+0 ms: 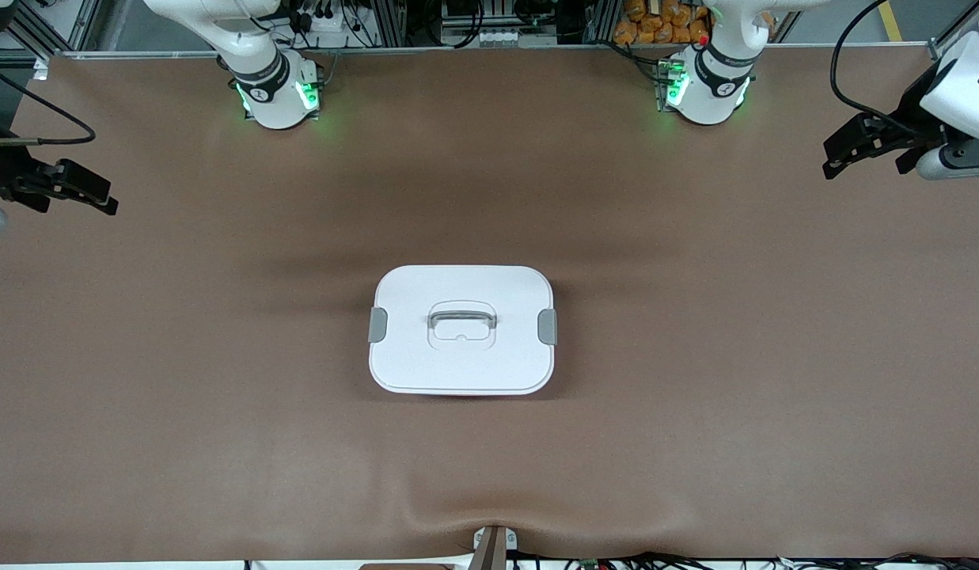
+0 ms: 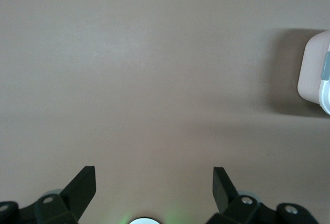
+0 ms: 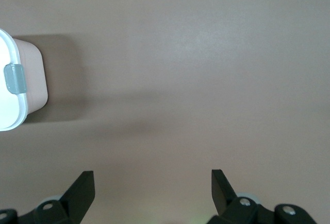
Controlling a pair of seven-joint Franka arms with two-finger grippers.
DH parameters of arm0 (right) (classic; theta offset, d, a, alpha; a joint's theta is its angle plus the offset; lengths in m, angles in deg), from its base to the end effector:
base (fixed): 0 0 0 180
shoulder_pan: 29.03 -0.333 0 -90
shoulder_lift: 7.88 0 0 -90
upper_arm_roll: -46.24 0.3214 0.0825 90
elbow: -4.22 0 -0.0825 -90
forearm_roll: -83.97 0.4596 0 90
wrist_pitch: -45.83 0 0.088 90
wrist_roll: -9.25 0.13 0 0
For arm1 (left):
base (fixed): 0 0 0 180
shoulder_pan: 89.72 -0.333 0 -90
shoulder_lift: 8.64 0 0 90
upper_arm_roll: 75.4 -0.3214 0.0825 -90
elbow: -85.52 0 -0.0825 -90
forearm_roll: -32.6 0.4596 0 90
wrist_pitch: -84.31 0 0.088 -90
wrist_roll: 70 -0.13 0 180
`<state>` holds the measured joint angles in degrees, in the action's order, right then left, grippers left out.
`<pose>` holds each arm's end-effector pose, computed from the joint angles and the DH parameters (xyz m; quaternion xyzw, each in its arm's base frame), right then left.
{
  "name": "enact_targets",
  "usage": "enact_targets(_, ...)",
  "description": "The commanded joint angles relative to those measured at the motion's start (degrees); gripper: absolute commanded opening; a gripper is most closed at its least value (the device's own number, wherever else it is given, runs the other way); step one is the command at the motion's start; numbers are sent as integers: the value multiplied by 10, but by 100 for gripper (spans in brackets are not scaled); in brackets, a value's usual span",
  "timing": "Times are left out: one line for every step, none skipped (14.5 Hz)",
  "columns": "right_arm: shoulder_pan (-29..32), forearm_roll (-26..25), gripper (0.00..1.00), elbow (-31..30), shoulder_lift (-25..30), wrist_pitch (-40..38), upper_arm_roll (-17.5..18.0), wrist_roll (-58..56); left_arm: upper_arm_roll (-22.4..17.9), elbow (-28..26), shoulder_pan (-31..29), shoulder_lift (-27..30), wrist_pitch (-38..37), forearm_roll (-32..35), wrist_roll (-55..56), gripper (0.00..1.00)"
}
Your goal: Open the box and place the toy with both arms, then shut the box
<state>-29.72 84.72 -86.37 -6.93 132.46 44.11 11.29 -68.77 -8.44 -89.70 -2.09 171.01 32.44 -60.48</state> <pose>0.6171 -0.0139 0.6067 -0.9992 0.0301 0.0263 0.0067 0.5829 -0.0719 0.6333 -0.9996 -0.0254 0.0058 0.0061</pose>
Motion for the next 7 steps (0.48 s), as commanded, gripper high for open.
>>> enact_targets(4, -9, 100, 13, -7, -8, 5, 10, -3, 14, 0, -8, -4, -7, 3, 100)
enact_targets(4, -10, 100, 13, -6, -8, 5, 10, -3, 14, 0, -13, -4, -7, 2, 100)
enact_targets(4, -9, 100, 13, -6, -8, 5, 10, -3, 13, 0, -15, -4, -7, 2, 100)
enact_targets(3, -9, 100, 13, -7, -8, 5, 10, -3, 12, 0, -15, -4, -7, 2, 100)
enact_targets(3, -9, 100, 13, -8, -8, 6, 10, -3, 13, 0, -15, -4, -7, 2, 100)
enact_targets(3, -8, 100, 13, -8, -8, 6, 10, -3, 13, 0, -15, -4, -7, 2, 100)
enact_targets(3, -8, 100, 13, -9, -8, 5, 10, -3, 13, 0, -15, -4, -6, 2, 100)
